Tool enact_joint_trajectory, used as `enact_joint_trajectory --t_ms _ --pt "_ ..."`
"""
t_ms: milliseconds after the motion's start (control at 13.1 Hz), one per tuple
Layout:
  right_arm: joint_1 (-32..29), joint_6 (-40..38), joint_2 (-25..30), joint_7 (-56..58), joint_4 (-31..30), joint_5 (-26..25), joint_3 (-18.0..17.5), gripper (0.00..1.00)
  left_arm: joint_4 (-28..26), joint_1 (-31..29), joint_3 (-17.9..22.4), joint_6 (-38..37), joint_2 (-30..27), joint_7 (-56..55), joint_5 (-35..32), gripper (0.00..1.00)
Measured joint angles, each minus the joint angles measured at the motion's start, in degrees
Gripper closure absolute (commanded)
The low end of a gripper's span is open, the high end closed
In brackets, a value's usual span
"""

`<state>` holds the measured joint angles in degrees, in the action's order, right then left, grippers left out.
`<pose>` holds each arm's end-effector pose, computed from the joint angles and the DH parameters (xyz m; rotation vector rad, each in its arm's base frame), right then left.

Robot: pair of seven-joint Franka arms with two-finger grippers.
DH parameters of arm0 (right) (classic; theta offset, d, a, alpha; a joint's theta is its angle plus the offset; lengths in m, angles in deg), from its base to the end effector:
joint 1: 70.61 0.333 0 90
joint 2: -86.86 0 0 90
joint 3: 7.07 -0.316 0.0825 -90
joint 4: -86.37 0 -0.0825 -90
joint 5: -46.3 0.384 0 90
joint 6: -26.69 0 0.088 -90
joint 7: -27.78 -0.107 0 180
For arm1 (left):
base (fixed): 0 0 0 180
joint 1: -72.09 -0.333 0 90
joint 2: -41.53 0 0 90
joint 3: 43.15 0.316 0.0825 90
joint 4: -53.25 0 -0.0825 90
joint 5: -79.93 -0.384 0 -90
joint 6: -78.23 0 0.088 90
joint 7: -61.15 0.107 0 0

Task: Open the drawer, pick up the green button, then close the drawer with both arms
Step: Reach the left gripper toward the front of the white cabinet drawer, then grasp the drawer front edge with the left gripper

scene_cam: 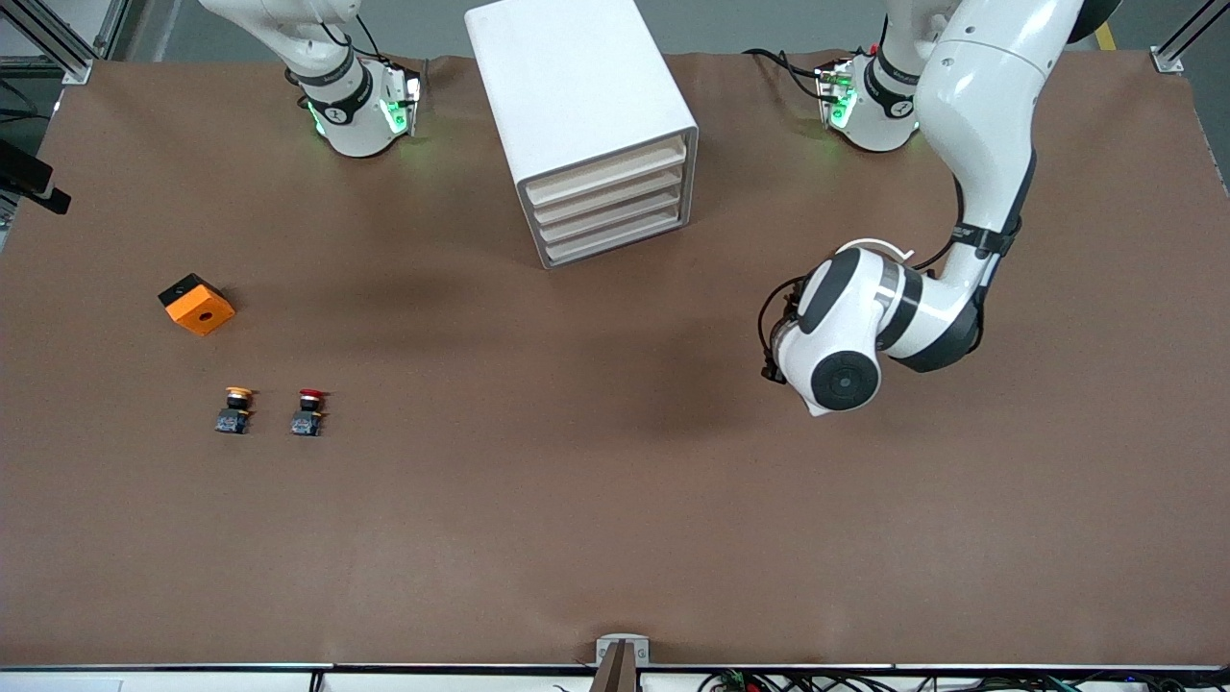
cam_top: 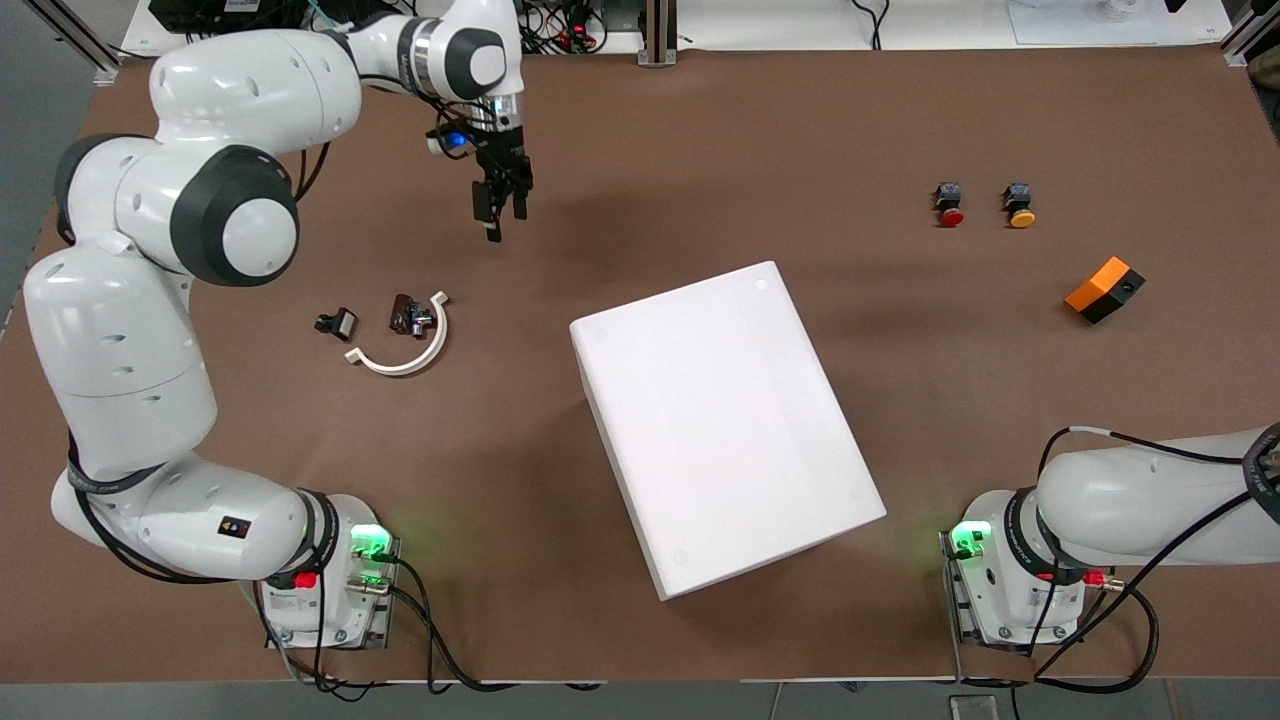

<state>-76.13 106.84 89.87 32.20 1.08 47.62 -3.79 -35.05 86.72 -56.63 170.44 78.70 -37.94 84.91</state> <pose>0.5134 -0.0777 0.6760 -3.1092 0.1132 0.0530 0.5633 -0.2907 0.2525 -2.1479 -1.5872 0.6342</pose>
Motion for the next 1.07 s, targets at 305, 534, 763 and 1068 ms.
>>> enact_joint_trajectory --t_ms 305,534,763,1068 --pt "0.00 0.08 0.00 -0.02 0.16 0.00 0.01 0.00 -0.73 0.07 -4.06 -2.18 3.88 -7.71 6.14 0.00" --pt "0.00 0.08 0.00 -0.30 0.16 0.00 0.04 0.00 -0.74 0.09 -4.73 -4.69 5.88 -9.03 12.56 0.00" --pt "-0.01 -0.06 -0.12 -0.33 0.08 0.00 0.07 0.00 -0.61 -0.07 -4.73 -5.83 7.76 -9.03 18.57 0.00" --pt "-0.12 -0.37 -1.21 -0.33 -0.12 0.00 0.13 0.00 -0.06 -0.68 -4.73 -6.93 10.49 -11.69 25.10 0.00"
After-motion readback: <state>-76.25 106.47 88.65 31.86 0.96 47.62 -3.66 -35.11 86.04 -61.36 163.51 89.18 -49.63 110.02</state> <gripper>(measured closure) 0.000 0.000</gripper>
